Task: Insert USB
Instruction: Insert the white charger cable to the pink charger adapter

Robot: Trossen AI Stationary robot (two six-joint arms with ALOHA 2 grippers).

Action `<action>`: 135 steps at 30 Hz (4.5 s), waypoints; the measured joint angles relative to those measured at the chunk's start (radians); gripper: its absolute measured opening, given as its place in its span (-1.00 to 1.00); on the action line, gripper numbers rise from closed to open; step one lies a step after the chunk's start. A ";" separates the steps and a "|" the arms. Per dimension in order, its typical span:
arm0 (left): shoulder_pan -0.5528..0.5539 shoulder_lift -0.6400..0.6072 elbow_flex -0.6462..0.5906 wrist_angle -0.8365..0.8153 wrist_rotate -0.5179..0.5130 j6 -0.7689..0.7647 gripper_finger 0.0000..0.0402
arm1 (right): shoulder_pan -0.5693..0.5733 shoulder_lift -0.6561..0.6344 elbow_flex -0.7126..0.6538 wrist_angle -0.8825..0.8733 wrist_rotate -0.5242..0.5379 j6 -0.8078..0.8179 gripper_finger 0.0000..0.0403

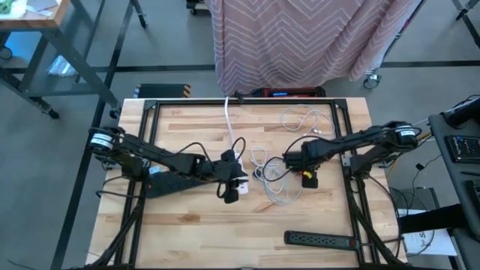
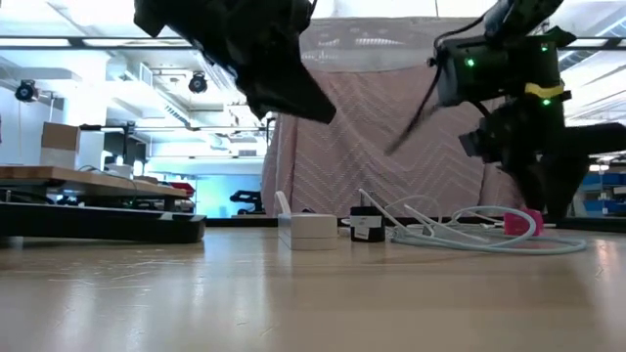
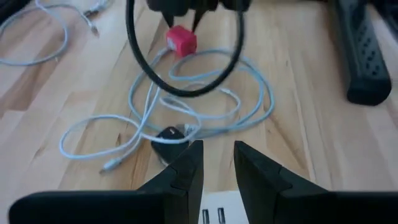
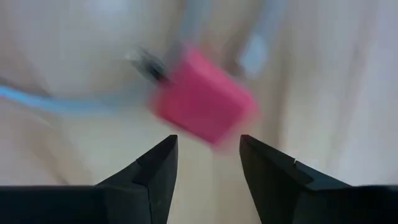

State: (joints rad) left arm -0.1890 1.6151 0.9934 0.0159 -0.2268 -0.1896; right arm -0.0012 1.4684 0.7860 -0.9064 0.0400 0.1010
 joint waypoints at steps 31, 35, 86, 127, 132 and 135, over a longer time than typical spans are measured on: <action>0.025 0.475 0.462 0.036 -0.023 0.196 -0.23 | 0.173 -0.261 -0.051 0.207 -0.083 0.079 -0.14; 0.051 0.550 0.617 -0.088 -0.007 0.286 -0.11 | 0.237 -0.254 -0.060 0.208 -0.057 0.133 -0.08; 0.064 0.294 0.453 -0.755 0.080 0.225 -0.27 | 0.221 0.244 0.133 0.362 0.196 0.853 0.39; 0.052 0.353 0.246 0.111 0.215 0.261 -0.40 | 0.321 -0.222 0.141 0.104 0.339 0.567 -0.33; 0.055 0.440 0.326 0.107 0.156 0.259 -0.41 | 0.320 -0.284 0.141 0.074 0.385 0.524 -0.33; 0.056 0.493 0.375 0.088 0.156 0.259 -0.40 | 0.325 -0.304 0.141 0.077 0.424 0.485 -0.33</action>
State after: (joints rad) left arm -0.1333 2.1085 1.3685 0.1044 -0.0704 0.0692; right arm 0.3237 1.1641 0.9268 -0.8298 0.4643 0.5861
